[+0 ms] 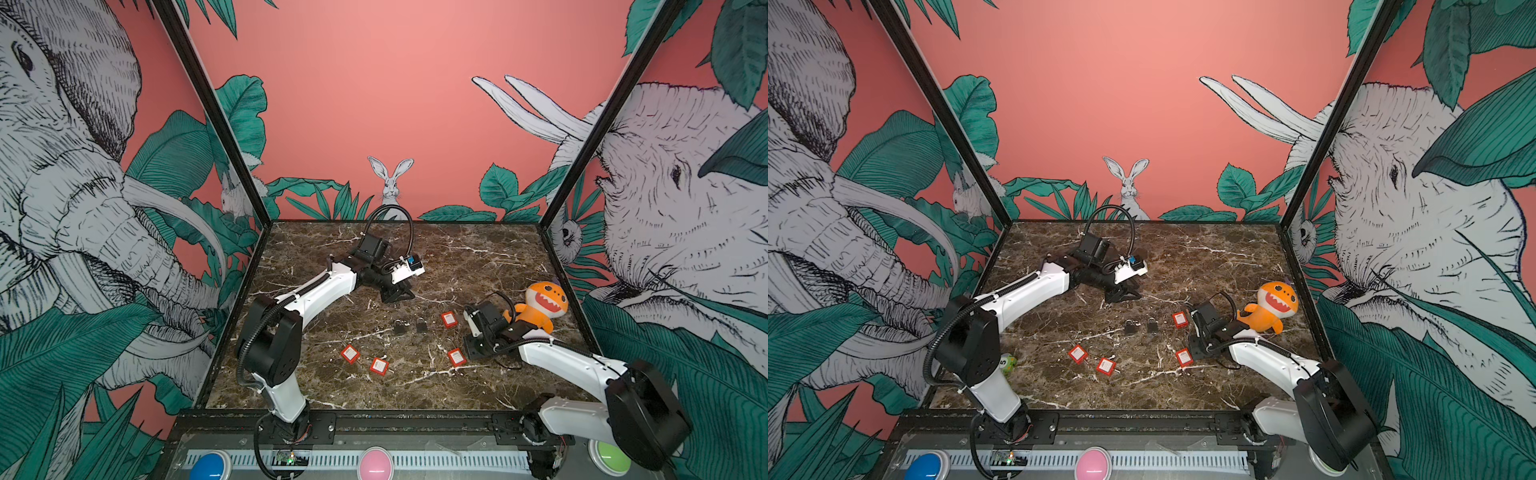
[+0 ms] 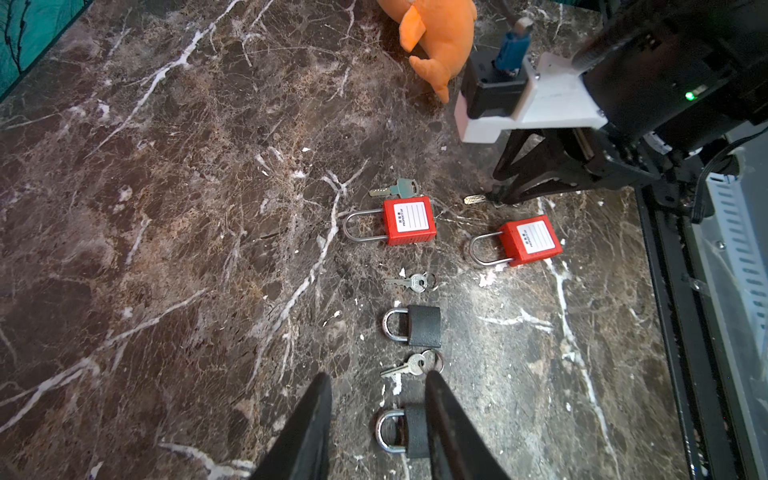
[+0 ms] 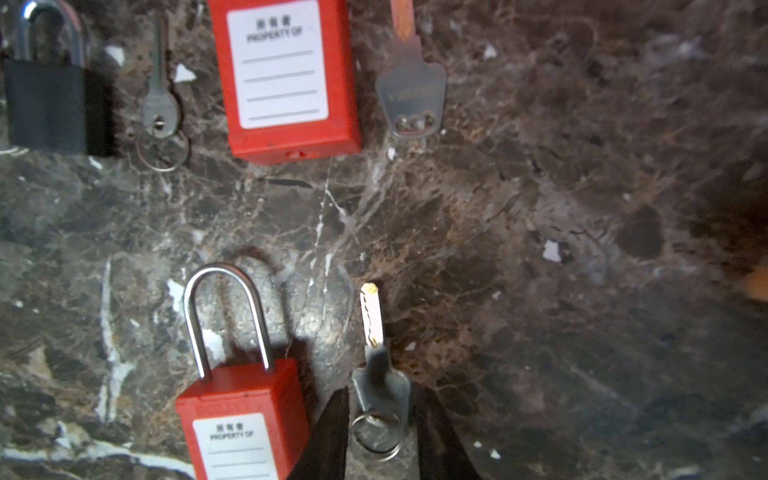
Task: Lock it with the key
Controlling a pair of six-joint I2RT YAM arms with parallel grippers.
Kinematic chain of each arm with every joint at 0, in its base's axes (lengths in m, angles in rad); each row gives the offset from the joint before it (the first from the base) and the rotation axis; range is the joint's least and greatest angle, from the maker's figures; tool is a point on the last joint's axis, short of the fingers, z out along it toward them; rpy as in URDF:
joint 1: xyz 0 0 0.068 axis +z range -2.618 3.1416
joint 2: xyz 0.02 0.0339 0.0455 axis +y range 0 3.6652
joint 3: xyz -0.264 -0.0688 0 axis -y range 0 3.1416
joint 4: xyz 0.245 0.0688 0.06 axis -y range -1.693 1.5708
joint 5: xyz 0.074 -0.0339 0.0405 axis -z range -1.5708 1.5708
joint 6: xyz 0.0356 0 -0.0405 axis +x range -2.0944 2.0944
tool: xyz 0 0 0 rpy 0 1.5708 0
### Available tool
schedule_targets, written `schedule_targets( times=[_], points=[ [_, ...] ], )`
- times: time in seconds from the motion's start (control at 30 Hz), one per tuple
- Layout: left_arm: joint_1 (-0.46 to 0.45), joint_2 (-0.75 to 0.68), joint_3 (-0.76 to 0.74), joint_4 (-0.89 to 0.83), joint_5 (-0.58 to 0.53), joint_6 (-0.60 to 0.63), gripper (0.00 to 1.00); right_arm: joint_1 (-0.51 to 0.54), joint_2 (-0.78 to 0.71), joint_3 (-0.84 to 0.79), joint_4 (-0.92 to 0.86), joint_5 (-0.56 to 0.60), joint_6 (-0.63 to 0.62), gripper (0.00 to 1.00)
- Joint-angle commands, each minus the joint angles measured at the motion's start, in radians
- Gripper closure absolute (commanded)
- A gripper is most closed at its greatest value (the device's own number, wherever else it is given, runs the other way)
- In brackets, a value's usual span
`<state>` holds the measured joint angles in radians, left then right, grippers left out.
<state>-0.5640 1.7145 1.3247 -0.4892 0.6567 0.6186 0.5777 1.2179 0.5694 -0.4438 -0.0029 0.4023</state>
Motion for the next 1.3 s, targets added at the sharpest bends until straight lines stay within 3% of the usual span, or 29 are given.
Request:
schedule_targets(
  times=[0.0, 0.17, 0.3, 0.4, 0.53, 0.67, 0.8, 1.27],
  points=[
    [0.007, -0.059, -0.016, 0.016, -0.011, -0.019, 0.61, 0.01, -0.075, 0.036, -0.026, 0.079, -0.028, 0.6],
    [0.032, -0.087, -0.041, 0.082, -0.014, -0.089, 0.6, 0.016, -0.219, 0.038, 0.036, 0.075, -0.108, 0.57],
    [0.083, -0.128, -0.099, 0.201, -0.032, -0.203, 0.6, 0.034, -0.229, 0.071, 0.112, -0.073, -0.203, 0.55],
    [0.128, -0.168, -0.156, 0.297, -0.128, -0.297, 0.59, 0.1, -0.139, 0.129, 0.167, -0.201, -0.282, 0.55],
    [0.169, -0.23, -0.24, 0.383, -0.244, -0.368, 0.58, 0.24, 0.097, 0.277, 0.151, -0.33, -0.415, 0.53],
    [0.196, -0.297, -0.31, 0.422, -0.332, -0.401, 0.56, 0.362, 0.322, 0.456, 0.055, -0.384, -0.566, 0.51],
    [0.223, -0.359, -0.359, 0.424, -0.389, -0.408, 0.55, 0.404, 0.497, 0.599, -0.015, -0.435, -0.63, 0.51],
    [0.251, -0.42, -0.384, 0.349, -0.416, -0.369, 0.53, 0.449, 0.676, 0.809, -0.147, -0.461, -0.678, 0.47]
  ],
)
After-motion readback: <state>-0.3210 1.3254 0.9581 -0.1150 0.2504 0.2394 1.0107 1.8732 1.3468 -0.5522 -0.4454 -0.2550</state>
